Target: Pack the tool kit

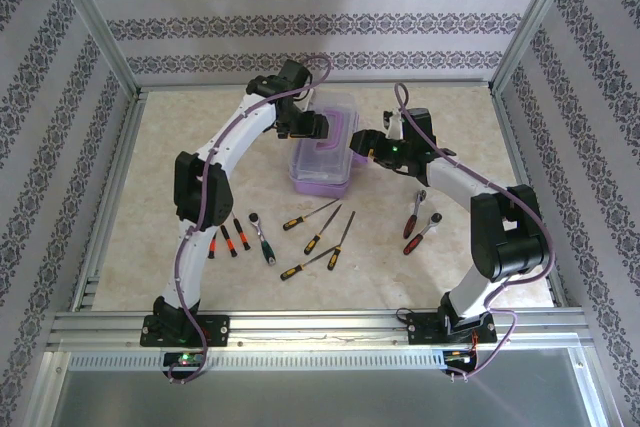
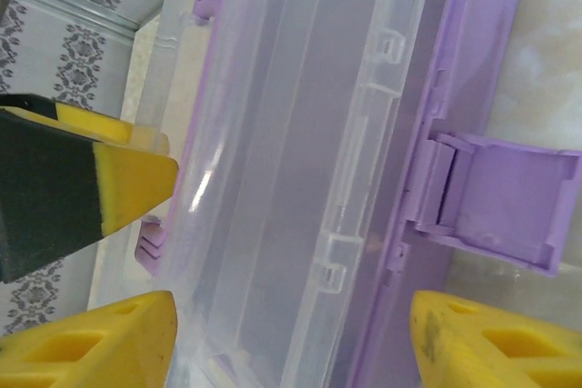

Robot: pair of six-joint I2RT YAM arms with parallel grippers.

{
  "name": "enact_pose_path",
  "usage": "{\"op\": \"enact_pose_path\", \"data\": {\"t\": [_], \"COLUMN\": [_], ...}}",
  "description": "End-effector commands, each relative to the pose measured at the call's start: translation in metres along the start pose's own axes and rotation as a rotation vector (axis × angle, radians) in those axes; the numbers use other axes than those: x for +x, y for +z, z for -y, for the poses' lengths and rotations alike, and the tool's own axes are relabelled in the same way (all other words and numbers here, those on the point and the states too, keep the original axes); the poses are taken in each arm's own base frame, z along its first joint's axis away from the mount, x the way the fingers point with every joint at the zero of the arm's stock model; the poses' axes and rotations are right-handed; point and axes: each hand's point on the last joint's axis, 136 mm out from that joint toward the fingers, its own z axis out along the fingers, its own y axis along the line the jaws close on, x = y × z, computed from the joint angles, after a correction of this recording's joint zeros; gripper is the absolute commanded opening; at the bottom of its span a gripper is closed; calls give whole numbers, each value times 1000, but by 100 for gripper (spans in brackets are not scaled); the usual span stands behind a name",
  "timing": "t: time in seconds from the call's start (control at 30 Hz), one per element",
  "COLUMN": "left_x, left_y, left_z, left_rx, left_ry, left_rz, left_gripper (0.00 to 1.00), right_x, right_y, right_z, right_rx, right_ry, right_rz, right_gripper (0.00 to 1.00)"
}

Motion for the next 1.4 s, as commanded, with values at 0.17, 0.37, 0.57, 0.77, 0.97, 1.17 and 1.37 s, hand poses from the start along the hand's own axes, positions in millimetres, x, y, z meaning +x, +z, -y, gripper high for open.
{"op": "enact_pose_path", "data": {"t": [0.17,0.37,0.57,0.77,0.97,1.17,1.37], "left_x": [-18,-18,-16,-15,-18,-23,-2], "left_y": [-5,-4,-7,-19,-48,-85,-71], "left_z": [14,14,12,22,17,-20,-105], "left_rx": [247,310,319,365,389,279,19], "left_ry": [-157,-201,-208,-175,-156,-183,-317], "left_rz": [87,124,130,132,154,258,254], "left_gripper": [49,48,48,71,100,100,100], "right_x": [-12,-10,-13,-16,-19,-21,-26], "right_y": [4,8,5,5,8,6,3], "right_z": [-24,-43,-54,-60,-64,-68,-76], "right_rx": [-189,-313,-351,-376,-382,-386,-389], "right_ry": [69,90,91,100,96,88,68], "right_rz": [-17,-33,-31,-28,-32,-29,-30], "right_gripper": [72,71,69,66,66,66,66]}}
